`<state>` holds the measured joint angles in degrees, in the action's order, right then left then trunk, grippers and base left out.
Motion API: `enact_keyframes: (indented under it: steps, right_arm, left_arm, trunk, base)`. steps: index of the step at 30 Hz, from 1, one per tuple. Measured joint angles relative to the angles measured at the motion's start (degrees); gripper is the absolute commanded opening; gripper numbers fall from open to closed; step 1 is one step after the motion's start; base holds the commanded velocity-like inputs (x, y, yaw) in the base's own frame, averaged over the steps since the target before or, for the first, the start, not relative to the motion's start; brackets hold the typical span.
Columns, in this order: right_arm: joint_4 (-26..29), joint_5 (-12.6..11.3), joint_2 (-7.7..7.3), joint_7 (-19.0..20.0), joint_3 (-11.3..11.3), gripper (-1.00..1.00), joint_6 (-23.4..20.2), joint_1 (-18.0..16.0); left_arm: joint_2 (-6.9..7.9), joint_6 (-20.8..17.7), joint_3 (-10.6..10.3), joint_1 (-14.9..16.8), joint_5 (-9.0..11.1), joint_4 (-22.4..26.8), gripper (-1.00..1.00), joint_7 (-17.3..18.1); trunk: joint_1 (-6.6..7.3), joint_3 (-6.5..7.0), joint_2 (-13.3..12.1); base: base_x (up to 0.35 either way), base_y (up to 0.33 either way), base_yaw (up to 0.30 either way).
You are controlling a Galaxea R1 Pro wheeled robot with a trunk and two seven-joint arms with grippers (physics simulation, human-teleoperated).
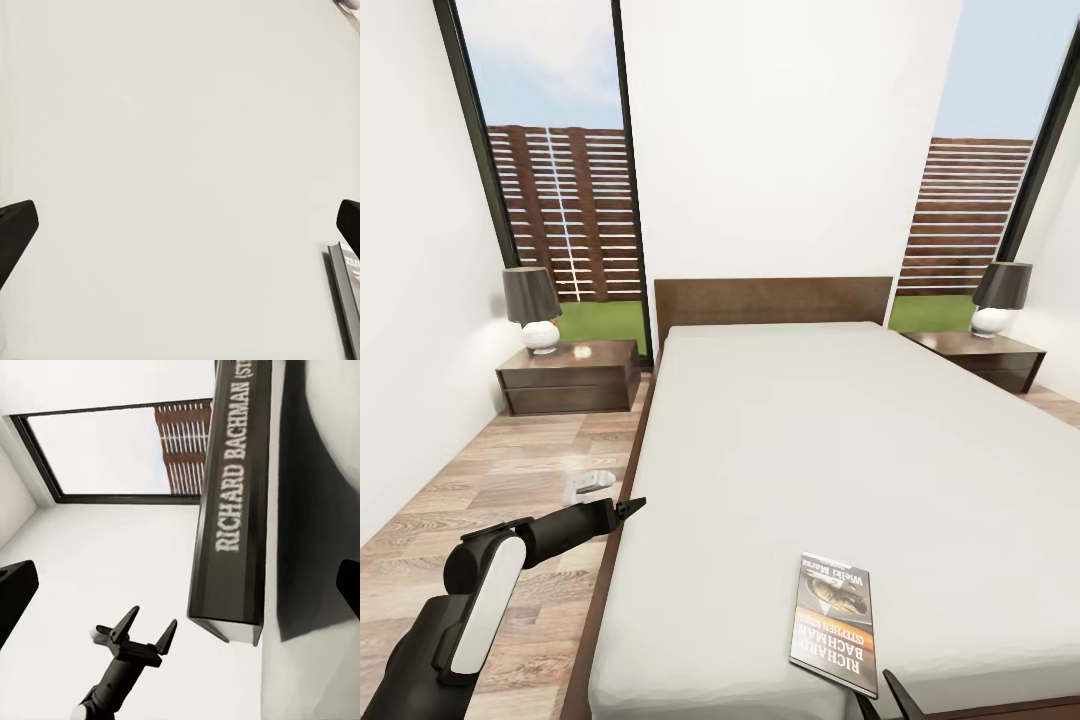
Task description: In the bedroom, move the book from the bed onto either nightstand, and place the two sandals side by side next to the bed.
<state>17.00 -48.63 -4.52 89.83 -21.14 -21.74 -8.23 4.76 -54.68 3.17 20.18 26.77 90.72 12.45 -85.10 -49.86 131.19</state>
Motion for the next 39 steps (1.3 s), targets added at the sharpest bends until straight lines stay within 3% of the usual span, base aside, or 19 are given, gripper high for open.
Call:
enact_keyframes:
  steps: [20,30,39]
  right_arm:
    - [-0.49,-0.01,0.50,0.00,-0.40,1.00,0.01,-0.01]
    - [-0.72,0.24,2.09,0.01,-4.08,1.00,-0.22,0.02]
    - [-0.72,0.28,2.43,0.01,-4.81,1.00,-0.26,0.01]
  left_arm:
    - [0.00,0.00,0.00,0.00,0.00,0.05,1.00,0.03]
    - [0.00,0.00,0.00,0.00,0.00,0.05,1.00,0.02]
    - [0.00,0.00,0.00,0.00,0.00,0.05,1.00,0.03]
  trunk:
    - [0.00,0.00,0.00]
    - [0.00,-0.01,0.00]
    - [0.00,0.00,0.00]
  base:
    - [0.000,0.000,0.000]
    - [0.000,0.000,0.000]
    - [0.000,0.000,0.000]
